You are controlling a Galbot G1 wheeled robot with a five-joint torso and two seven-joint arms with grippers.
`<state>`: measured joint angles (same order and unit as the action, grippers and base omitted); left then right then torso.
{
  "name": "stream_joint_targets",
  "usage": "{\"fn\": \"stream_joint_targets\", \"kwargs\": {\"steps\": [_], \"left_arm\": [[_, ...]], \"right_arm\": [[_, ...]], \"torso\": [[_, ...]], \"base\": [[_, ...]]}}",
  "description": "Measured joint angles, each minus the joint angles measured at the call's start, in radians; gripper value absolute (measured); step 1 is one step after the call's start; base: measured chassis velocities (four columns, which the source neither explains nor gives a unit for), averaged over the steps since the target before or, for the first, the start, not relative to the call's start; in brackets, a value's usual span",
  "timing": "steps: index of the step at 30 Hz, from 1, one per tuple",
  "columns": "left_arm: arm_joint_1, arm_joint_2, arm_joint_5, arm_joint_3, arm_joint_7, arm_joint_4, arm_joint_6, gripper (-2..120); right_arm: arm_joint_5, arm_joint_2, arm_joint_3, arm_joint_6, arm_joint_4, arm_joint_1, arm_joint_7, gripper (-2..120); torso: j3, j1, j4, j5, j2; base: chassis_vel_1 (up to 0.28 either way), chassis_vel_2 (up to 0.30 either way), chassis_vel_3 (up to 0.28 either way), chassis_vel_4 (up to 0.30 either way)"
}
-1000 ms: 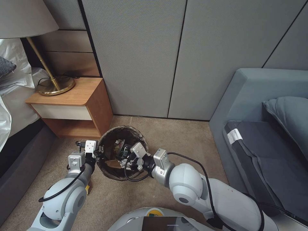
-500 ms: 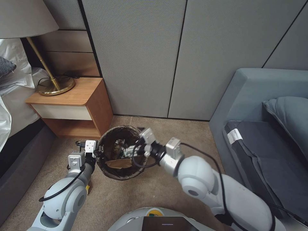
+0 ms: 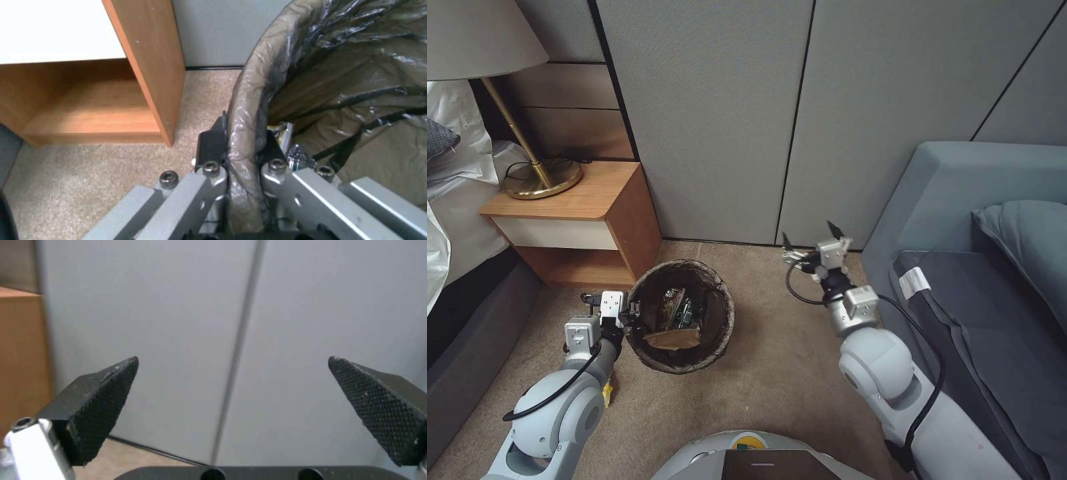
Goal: Pick up the trash bin, then pick up the garbage from the floor and place it into the trash bin.
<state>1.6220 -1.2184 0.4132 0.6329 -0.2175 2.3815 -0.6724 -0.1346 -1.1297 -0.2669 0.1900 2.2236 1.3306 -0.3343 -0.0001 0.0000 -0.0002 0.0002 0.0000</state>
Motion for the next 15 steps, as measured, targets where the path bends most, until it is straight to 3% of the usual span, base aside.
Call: {"fn": "stream_joint_targets", "kwargs": {"steps": [6, 15], "left_arm": [[0.008, 0.007, -0.001, 0.014, 0.003, 0.006, 0.002, 3], [0.02, 0.008, -0.005, 0.022, 0.004, 0.013, 0.003, 3]], "right_arm": [[0.11, -0.162, -0.19, -0.216, -0.034, 0.182, 0.172, 100], [0.089, -0.2, -0.257, -0.283, -0.005, 0.295, 0.169, 100]], "torso": [[0.0, 0.0, 0.0001, -0.0003, 0.0], [0.0, 0.0, 0.0002, -0.0003, 0.0]], "base": [[0.0, 0.0, 0.0, 0.0], [0.0, 0.0, 0.0, 0.0]]}}
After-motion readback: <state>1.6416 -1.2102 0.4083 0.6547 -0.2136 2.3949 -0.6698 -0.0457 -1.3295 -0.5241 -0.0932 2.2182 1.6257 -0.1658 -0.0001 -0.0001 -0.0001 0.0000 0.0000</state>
